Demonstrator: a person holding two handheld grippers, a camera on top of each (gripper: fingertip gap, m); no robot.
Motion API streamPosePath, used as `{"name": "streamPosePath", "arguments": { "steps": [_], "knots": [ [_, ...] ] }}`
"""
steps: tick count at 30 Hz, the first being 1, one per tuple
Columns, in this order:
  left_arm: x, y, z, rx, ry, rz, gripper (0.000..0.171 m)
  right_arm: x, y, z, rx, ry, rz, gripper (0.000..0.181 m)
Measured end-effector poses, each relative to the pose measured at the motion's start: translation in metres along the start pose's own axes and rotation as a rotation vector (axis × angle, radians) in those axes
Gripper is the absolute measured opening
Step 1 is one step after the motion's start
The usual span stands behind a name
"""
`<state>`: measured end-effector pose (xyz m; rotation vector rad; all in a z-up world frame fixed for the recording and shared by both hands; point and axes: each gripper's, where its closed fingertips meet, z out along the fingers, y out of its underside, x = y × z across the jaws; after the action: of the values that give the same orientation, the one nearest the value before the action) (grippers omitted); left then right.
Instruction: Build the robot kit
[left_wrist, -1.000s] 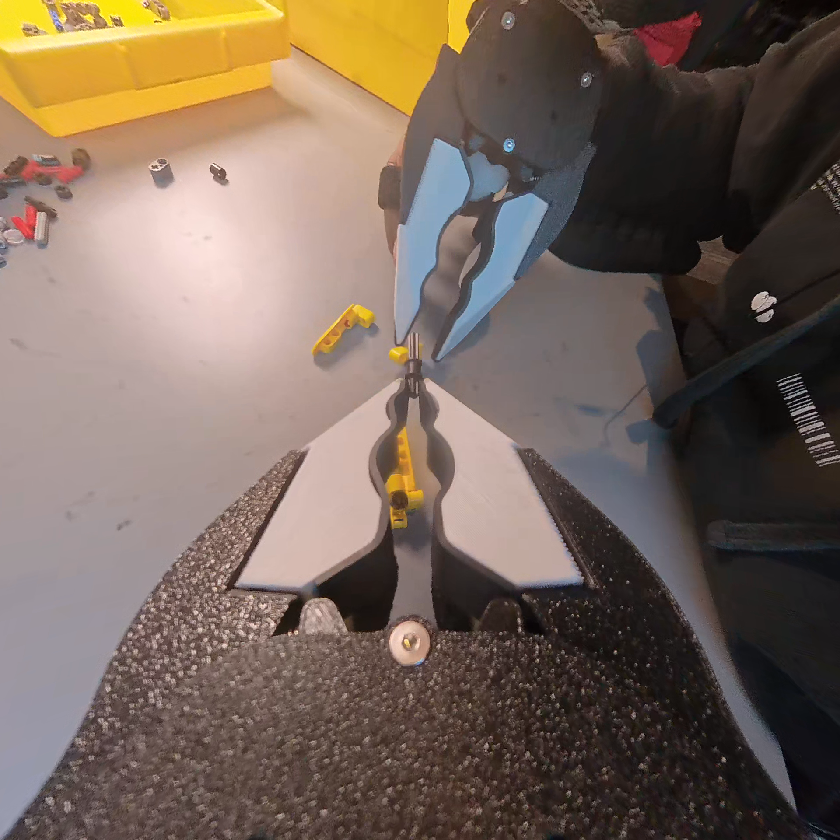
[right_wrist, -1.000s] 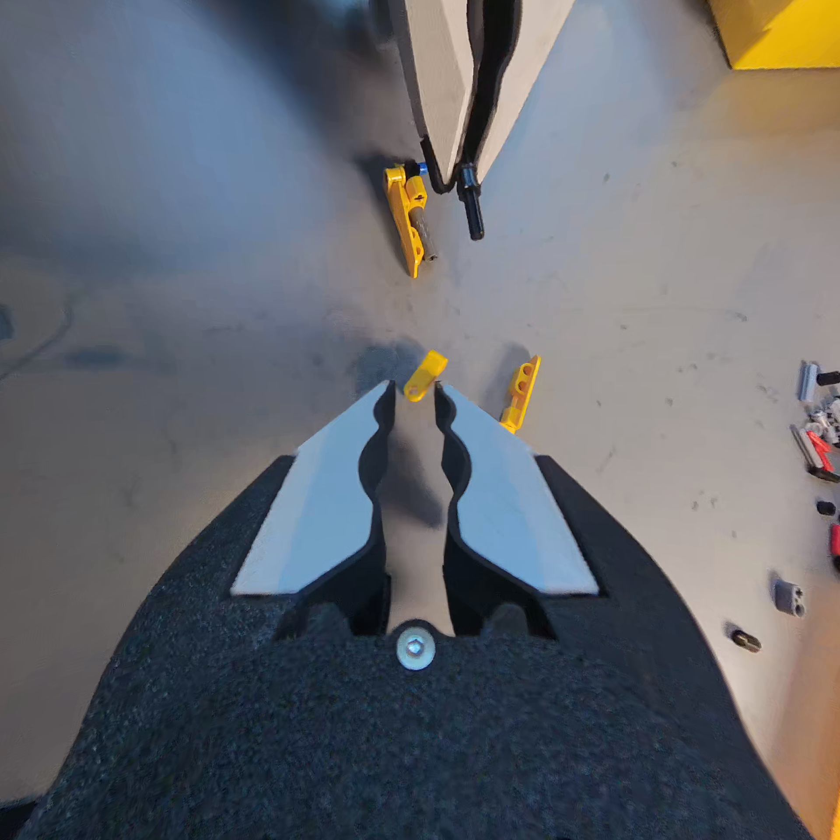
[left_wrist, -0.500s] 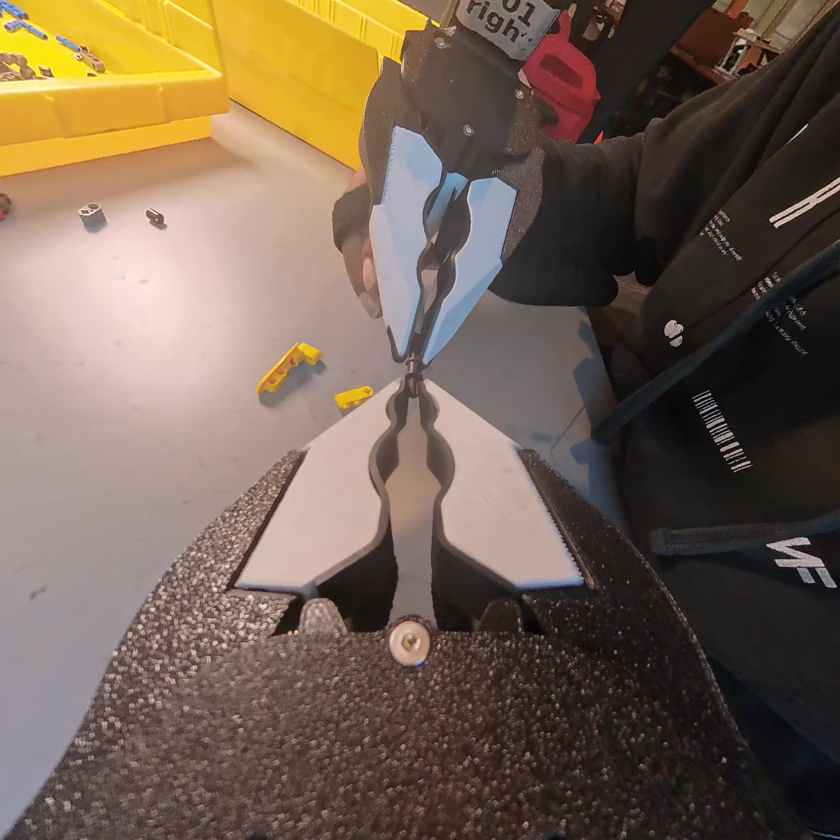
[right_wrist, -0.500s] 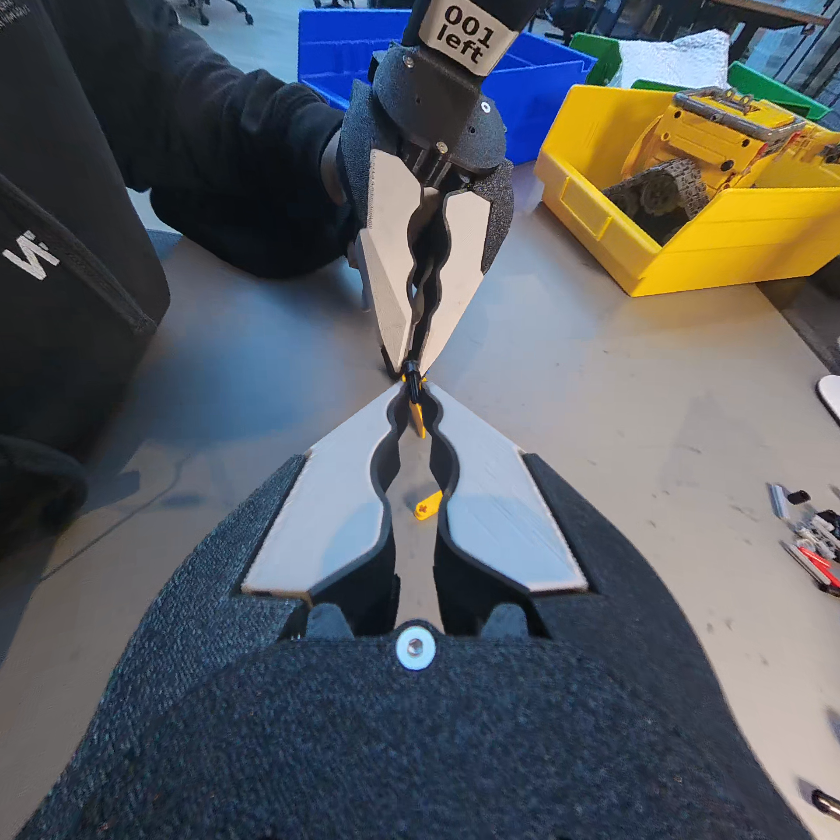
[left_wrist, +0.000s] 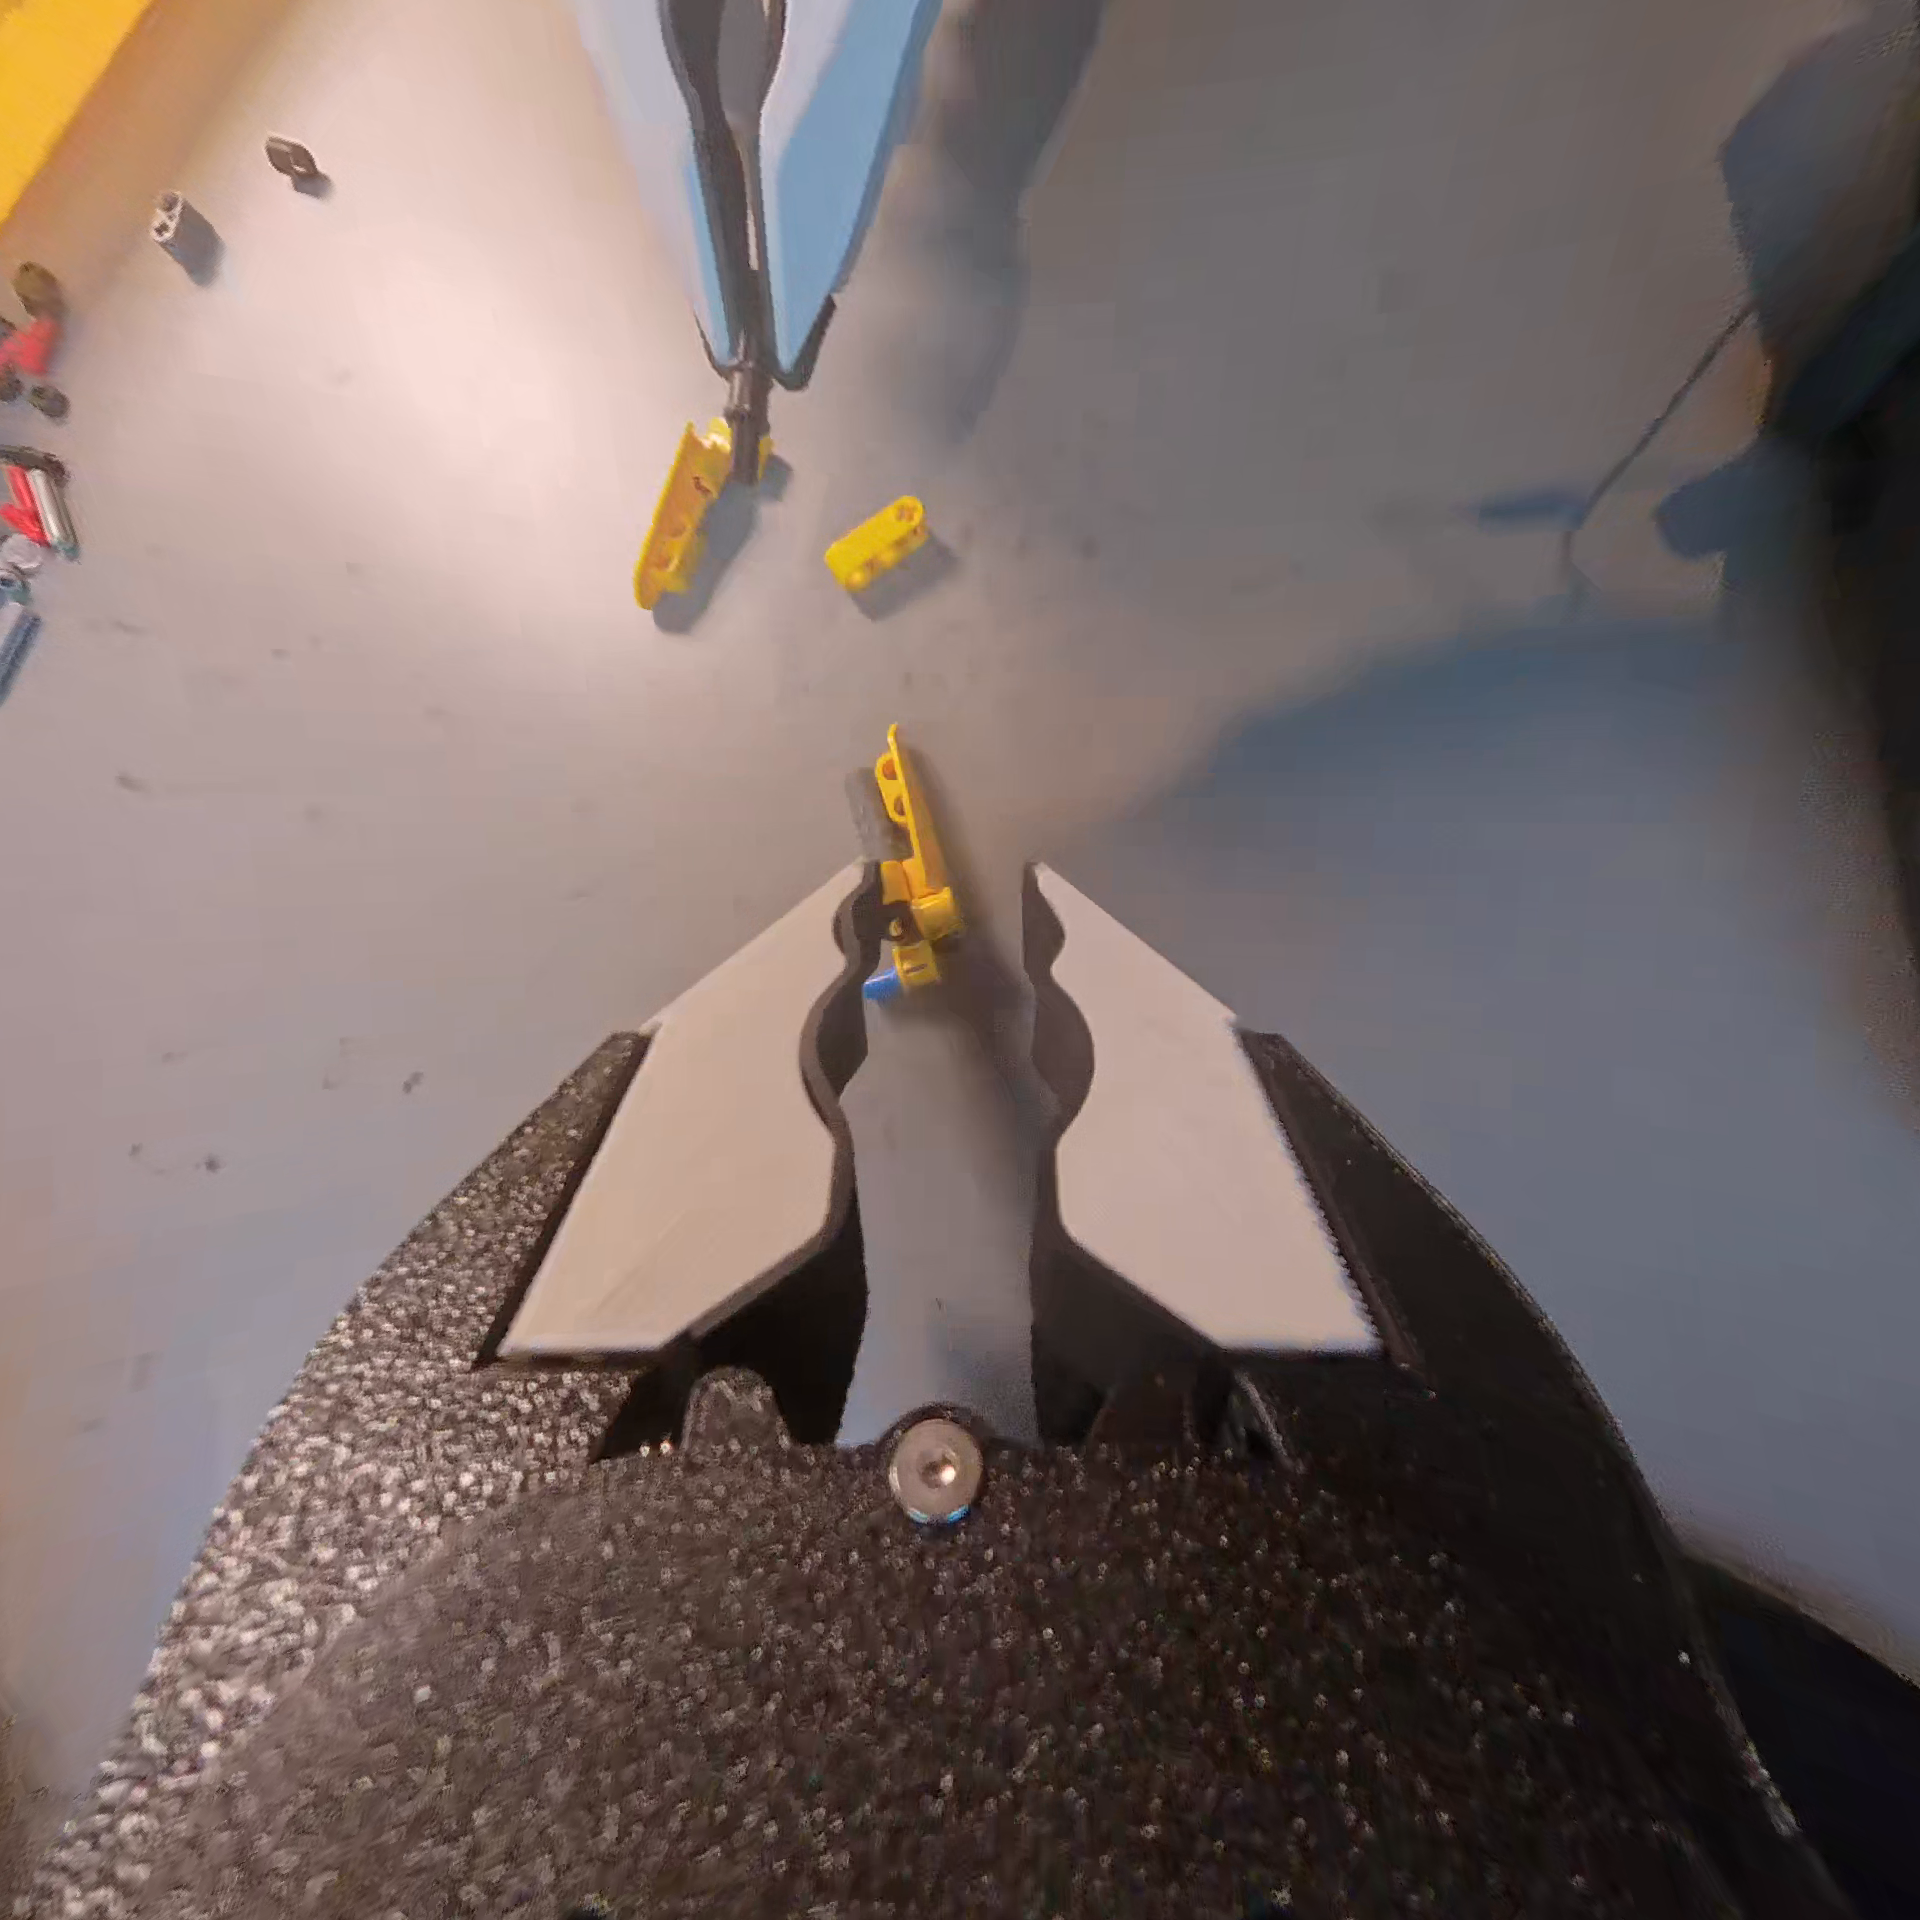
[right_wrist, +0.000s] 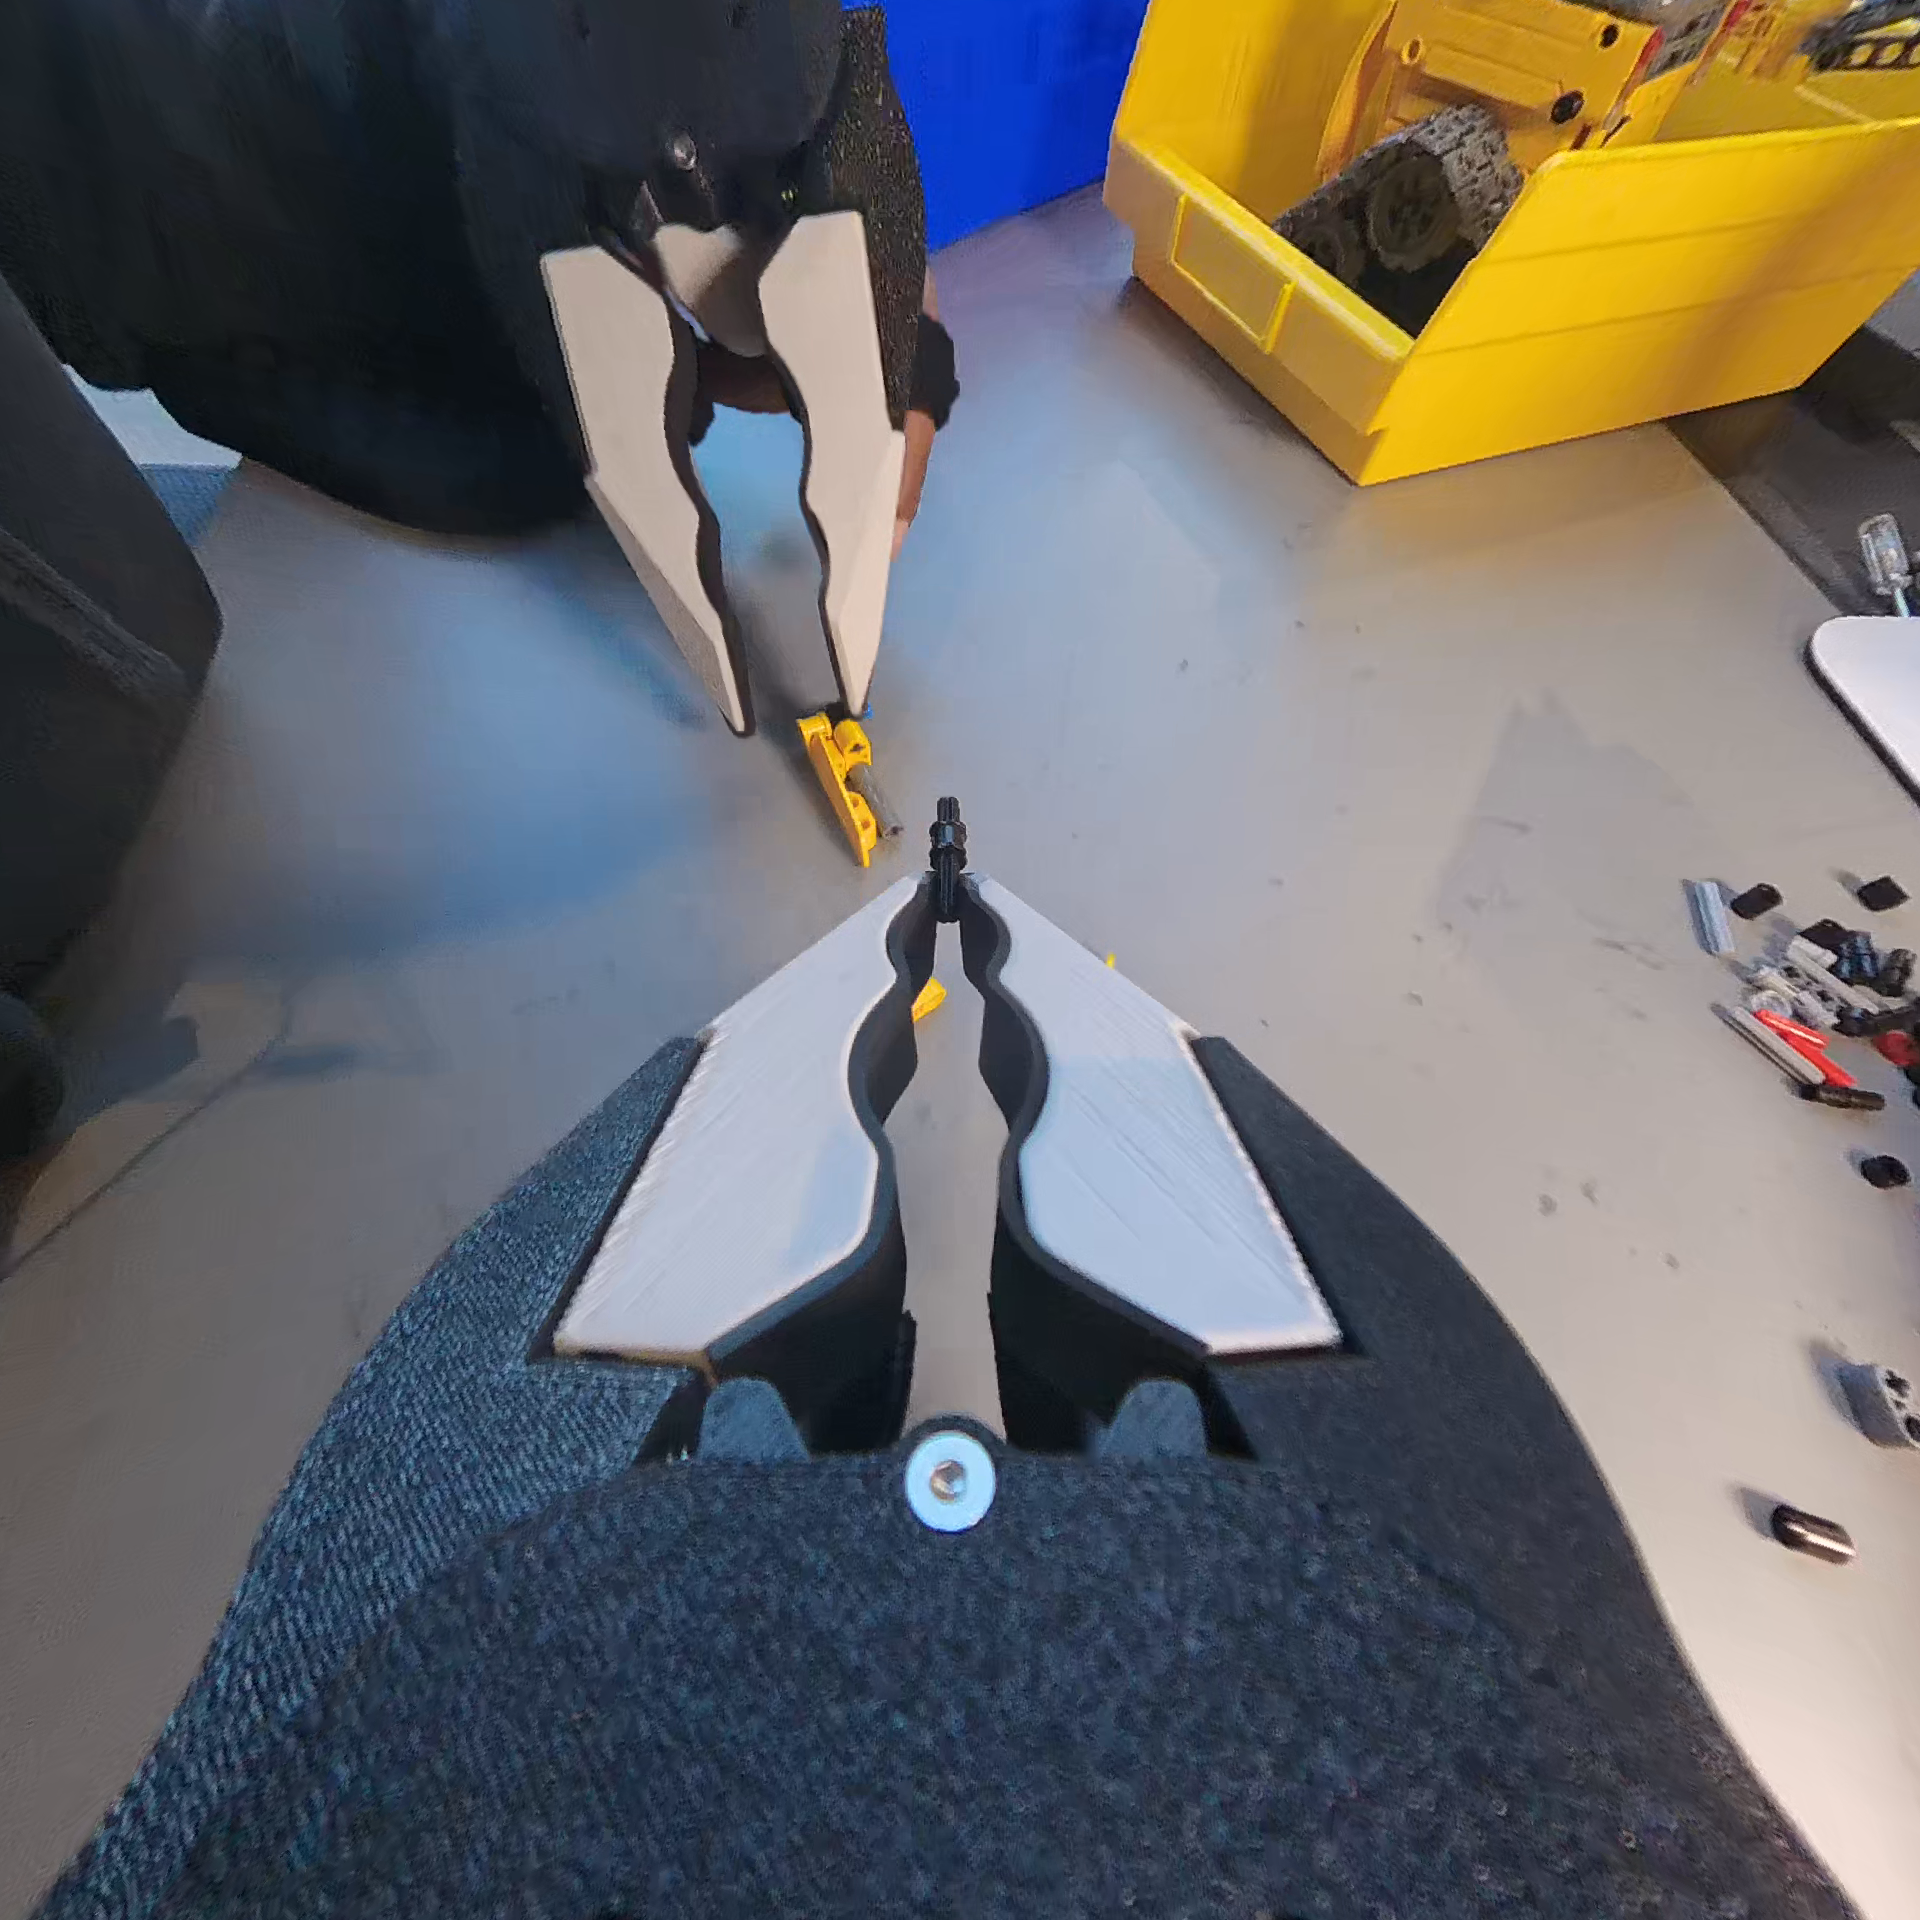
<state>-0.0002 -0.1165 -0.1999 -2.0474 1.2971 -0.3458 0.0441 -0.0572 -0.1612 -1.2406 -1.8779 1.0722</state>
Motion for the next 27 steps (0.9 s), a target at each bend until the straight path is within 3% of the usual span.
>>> {"name": "streamPosePath", "arguments": {
  "steps": [5,9,14,17,22,27],
  "knots": [
    [-0.008,0.001,0.003,0.019,-0.020,-0.035,0.012,-0.004,0.006,0.003,-0.026,-0.016,-0.005,0.004],
    [-0.015,0.002,0.002,0.055,-0.008,-0.121,0.012,-0.011,0.009,0.007,-0.040,-0.041,-0.014,0.004],
    [-0.021,0.002,-0.001,0.130,0.108,-0.346,0.000,-0.016,0.015,0.012,-0.069,-0.057,-0.030,0.004],
    [-0.027,0.007,-0.002,0.139,0.121,-0.405,0.006,-0.015,0.017,0.012,-0.080,-0.049,-0.039,0.004],
    [-0.036,-0.001,-0.016,0.181,0.036,-0.309,0.016,-0.008,0.020,0.009,-0.090,-0.022,-0.030,0.004],
    [-0.019,-0.017,-0.024,0.139,-0.118,0.090,0.026,-0.003,0.020,0.007,-0.084,-0.005,-0.018,0.004]
  ]
}}
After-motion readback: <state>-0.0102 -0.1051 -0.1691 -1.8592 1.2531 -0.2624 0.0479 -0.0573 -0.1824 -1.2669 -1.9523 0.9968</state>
